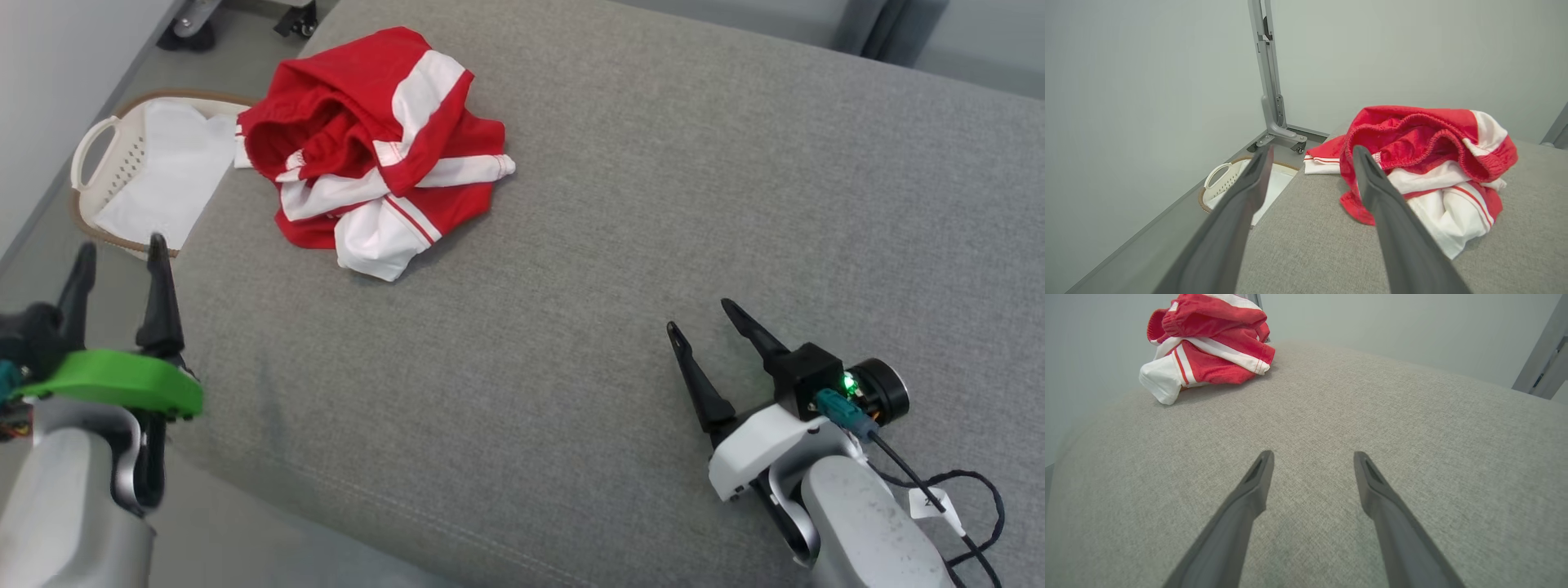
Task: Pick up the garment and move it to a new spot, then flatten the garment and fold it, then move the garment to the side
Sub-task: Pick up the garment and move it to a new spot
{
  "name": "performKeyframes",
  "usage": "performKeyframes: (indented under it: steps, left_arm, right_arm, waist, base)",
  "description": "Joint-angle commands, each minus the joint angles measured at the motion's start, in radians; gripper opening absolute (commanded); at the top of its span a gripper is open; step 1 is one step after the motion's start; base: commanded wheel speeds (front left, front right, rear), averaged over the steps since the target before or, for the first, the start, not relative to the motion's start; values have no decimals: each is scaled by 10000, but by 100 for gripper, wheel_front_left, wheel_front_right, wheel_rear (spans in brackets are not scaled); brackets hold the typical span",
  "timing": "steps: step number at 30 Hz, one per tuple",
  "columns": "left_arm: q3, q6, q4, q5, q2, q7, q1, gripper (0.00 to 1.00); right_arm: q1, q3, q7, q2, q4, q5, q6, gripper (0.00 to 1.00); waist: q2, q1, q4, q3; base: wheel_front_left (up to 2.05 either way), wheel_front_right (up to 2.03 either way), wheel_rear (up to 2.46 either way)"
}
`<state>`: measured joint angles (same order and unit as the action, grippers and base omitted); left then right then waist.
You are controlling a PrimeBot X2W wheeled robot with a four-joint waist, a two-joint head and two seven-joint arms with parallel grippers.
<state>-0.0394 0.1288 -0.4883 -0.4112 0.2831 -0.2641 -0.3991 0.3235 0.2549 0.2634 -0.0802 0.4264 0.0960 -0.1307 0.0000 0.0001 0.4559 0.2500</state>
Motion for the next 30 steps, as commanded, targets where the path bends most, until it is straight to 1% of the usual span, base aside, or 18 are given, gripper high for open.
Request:
performKeyframes:
  steps: [1,7,10,11,16,19,24,29,30]
  left_arm:
    - [-318,31,-169,-365,296,-6,-529,100]
    - [-2199,32,-751,-1946,1594,-4,-2471,100]
    - [-3225,32,-909,-2789,2125,161,-3350,100]
    - [-3549,32,-931,-3230,2258,262,-3661,100]
    - [-5122,31,-914,-4593,2919,868,-4854,100]
    - [-5839,31,-964,-5392,3127,1182,-5406,100]
    - [-6994,32,-1210,-6346,3450,1883,-6080,100]
    - [-7736,32,-2237,-6843,3641,2554,-6286,100]
    - [-7893,32,-2691,-7130,3589,2812,-6265,100]
  right_arm:
    - [175,-13,20,-54,-70,-83,-1,100]
    - [564,63,19,41,-201,-305,-1,100]
    - [718,134,20,88,-227,-386,-1,100]
    - [772,143,20,103,-238,-387,-1,100]
    - [1025,143,20,159,-340,-411,-1,100]
    - [1119,162,20,199,-409,-450,-1,100]
    - [1295,274,17,232,-572,-514,1,100]
    - [1394,315,11,230,-665,-527,6,100]
    - [1405,333,10,221,-687,-489,6,100]
  waist:
    - [0,-1,-463,500]
    - [0,-1,-999,1084]
    - [0,-1,-1301,1329]
    - [0,-1,-1402,1410]
    - [0,-1,-1909,1827]
    - [0,-1,-2234,2072]
    - [0,-1,-2647,2463]
    - [0,-1,-2923,2677]
    - [0,-1,-3002,2702]
  base:
    - [0,0,0]
    - [0,0,0]
    - [0,0,0]
    - [0,0,0]
    - [0,0,0]
    - [0,0,0]
    - [0,0,0]
    - [0,0,0]
    - [0,0,0]
